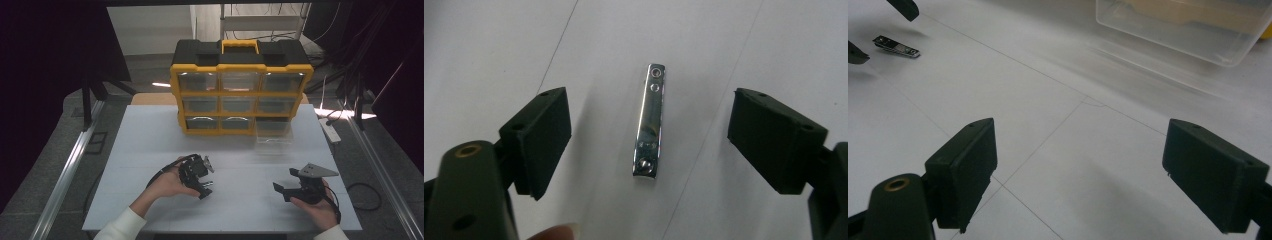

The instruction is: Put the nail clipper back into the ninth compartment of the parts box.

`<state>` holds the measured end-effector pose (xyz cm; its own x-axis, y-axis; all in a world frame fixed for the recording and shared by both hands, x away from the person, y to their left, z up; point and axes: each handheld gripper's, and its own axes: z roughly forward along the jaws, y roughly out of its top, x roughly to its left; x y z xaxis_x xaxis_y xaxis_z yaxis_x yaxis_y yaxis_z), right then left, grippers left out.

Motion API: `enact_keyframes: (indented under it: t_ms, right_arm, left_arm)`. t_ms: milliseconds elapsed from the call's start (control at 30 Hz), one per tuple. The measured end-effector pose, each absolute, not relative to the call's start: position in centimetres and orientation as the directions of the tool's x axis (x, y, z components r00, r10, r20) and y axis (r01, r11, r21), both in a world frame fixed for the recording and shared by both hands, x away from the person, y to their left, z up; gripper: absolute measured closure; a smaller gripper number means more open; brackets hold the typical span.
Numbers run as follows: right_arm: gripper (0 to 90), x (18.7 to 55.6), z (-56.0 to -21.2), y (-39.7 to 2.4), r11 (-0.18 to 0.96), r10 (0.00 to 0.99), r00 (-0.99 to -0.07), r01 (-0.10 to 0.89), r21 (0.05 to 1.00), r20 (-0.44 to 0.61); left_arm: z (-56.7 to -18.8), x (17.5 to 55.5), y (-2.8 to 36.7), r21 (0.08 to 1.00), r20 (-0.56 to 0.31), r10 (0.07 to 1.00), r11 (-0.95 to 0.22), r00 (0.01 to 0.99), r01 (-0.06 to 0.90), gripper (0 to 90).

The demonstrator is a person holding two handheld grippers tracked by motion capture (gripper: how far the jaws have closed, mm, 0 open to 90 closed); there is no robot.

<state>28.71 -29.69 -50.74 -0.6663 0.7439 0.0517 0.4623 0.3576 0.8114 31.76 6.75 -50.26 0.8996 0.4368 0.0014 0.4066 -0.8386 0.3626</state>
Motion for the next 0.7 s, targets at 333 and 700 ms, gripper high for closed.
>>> enact_keyframes:
  t_ms: [333, 700]
  right_arm:
    - [14.9, 28.72, -50.74, -29.69, 0.358, 0.745, -0.665, 0.463, 0.811, 0.051]
    - [14.9, 28.73, -50.75, -29.69, 0.358, 0.744, -0.667, 0.463, 0.811, 0.052]
  left_arm:
    - [-50.50, 31.55, 6.81, 0.335, 0.003, 0.418, -0.856, 0.909, 0.393, 35.1]
    - [-50.72, 31.57, 6.59, 0.317, -0.030, 0.428, -0.853, 0.903, 0.415, 50.7]
